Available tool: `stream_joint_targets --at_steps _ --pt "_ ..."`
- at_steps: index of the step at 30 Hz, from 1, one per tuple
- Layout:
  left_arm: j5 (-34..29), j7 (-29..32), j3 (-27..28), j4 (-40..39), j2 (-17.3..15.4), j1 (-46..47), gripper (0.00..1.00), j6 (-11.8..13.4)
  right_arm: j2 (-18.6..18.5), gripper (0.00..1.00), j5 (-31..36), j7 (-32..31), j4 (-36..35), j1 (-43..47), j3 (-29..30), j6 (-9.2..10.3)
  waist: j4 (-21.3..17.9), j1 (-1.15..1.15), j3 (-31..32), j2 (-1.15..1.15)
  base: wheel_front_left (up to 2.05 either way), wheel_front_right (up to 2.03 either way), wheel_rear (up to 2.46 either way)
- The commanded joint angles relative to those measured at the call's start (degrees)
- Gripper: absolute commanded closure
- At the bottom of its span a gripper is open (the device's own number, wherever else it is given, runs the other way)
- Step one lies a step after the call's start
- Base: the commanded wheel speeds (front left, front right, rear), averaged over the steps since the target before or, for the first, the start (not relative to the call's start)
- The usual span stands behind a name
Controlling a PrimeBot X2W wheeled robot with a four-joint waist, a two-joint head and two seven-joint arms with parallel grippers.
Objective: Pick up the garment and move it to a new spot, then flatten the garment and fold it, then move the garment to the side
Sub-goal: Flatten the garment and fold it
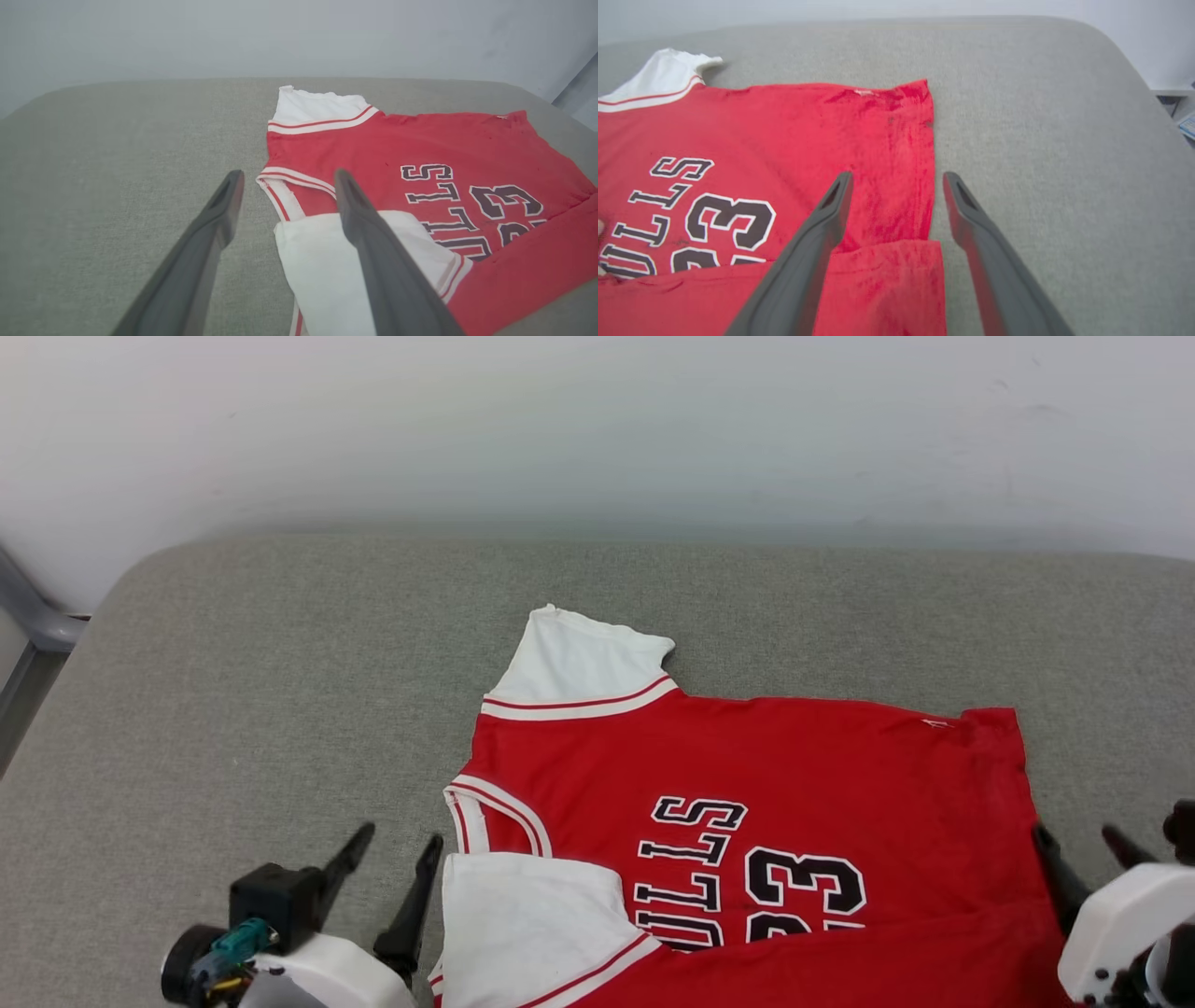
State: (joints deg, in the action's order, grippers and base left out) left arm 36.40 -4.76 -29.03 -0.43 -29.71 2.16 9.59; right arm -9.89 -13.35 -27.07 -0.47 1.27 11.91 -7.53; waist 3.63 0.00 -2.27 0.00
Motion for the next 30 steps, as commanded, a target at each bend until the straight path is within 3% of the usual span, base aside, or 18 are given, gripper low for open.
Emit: stream_joint_targets --at_steps 1,5,12,20,30 --pt "-0.8 -2.1 0.7 -0.1 0.4 1.1 0.00 0.0 -0.5 0.00 -0.4 2.0 -0.8 -1.2 -0.7 0.08 -0.1 0.00 0.0 0.00 0.00 0.00 0.00" --pt "-3.6 -8.2 1.9 -0.7 1.3 2.4 0.00 0.4 -2.1 0.00 -0.7 8.9 -2.6 -3.1 -3.4 0.07 -0.4 0.00 -0.1 0.00 0.00 0.00 0.00" --pt "-8.0 -10.5 5.8 -3.3 4.6 2.3 0.00 -0.1 -2.7 0.00 -1.4 18.4 -4.8 -3.9 -6.9 0.07 -0.2 0.00 -0.2 0.00 0.00 0.00 0.00" --pt "-13.2 -10.5 11.5 -3.6 10.4 -1.2 0.00 -4.2 0.6 0.00 -0.7 26.9 -3.0 -2.1 -8.2 0.07 -0.1 0.00 0.1 0.00 0.00 0.00 0.00" --pt "-18.2 -10.6 17.0 -2.2 15.6 -2.6 0.00 -9.9 3.5 0.00 -0.3 31.3 -0.5 -1.8 -8.6 0.07 -0.9 0.00 -0.3 0.00 0.00 0.00 0.00"
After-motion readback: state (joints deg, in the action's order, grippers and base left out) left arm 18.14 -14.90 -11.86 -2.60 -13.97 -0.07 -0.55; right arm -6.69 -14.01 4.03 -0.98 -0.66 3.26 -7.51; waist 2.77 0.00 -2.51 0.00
